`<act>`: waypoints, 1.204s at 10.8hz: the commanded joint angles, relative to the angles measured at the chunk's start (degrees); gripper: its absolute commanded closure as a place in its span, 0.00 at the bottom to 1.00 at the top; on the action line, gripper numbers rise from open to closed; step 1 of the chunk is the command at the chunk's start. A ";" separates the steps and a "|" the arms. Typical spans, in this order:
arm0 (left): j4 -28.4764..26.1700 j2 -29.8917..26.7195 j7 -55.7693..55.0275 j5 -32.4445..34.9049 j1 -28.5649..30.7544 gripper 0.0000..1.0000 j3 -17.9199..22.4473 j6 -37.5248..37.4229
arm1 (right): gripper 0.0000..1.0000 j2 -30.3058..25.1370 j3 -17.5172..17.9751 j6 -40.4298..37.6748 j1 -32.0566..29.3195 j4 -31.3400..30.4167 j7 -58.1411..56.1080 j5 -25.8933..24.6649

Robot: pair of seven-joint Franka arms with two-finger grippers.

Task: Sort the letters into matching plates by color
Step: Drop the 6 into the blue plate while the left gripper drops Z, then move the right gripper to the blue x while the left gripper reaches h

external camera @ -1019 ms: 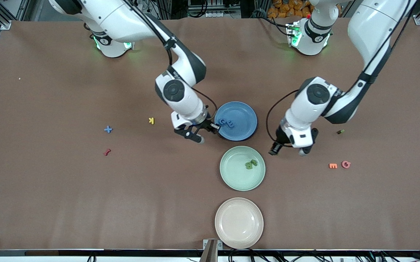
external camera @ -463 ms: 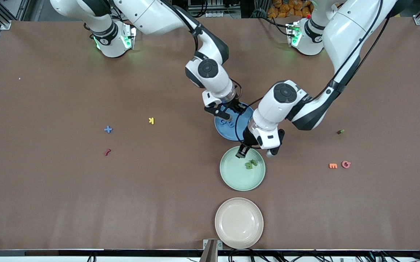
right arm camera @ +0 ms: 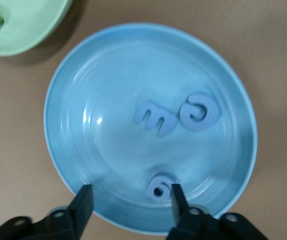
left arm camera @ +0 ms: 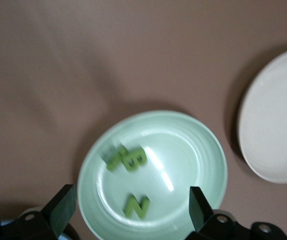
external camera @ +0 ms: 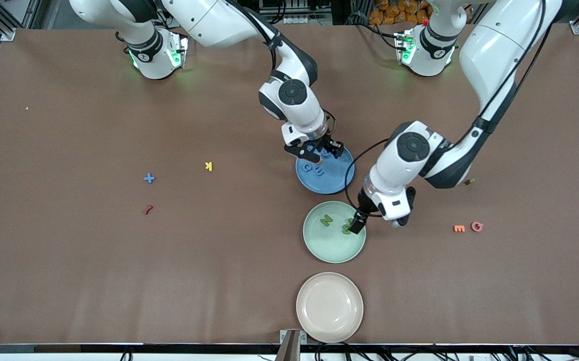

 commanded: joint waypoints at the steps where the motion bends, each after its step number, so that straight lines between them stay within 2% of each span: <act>1: -1.90 -1.08 14.07 1.38 5.14 0.00 -0.38 -12.25 | 0.25 -1.51 0.01 -6.70 -4.34 1.14 -0.36 -3.60; 2: -3.91 -1.87 20.57 1.46 7.17 0.00 -0.38 -12.90 | 0.27 -3.61 0.44 -13.96 -7.67 1.14 -3.50 -5.97; 4: -6.90 -3.80 26.50 1.47 9.64 0.00 -0.38 -12.91 | 0.27 -8.71 0.54 -25.93 -14.35 0.62 -14.55 -5.99; 5: -9.18 -5.29 29.75 1.55 11.21 0.00 -0.38 -12.91 | 0.30 -12.21 0.54 -30.08 -18.30 -1.65 -20.26 -5.91; 7: -13.84 -8.80 36.77 1.55 14.73 0.00 -0.81 -12.73 | 0.31 -21.61 0.54 -31.09 -25.16 -12.86 -34.40 -5.73; 8: -15.95 -10.39 39.94 1.55 16.31 0.00 -0.82 -12.56 | 0.31 -24.09 0.36 -31.17 -27.20 -16.31 -39.17 -5.73; 11: -21.49 -13.91 47.33 1.64 22.02 0.00 -0.82 -9.50 | 0.31 -28.06 0.01 -29.69 -34.39 -25.37 -51.03 -6.78; 13: -27.10 -16.54 51.65 4.08 27.72 0.00 -0.82 -3.45 | 0.29 -30.78 0.01 -22.17 -40.19 -34.41 -60.96 -10.71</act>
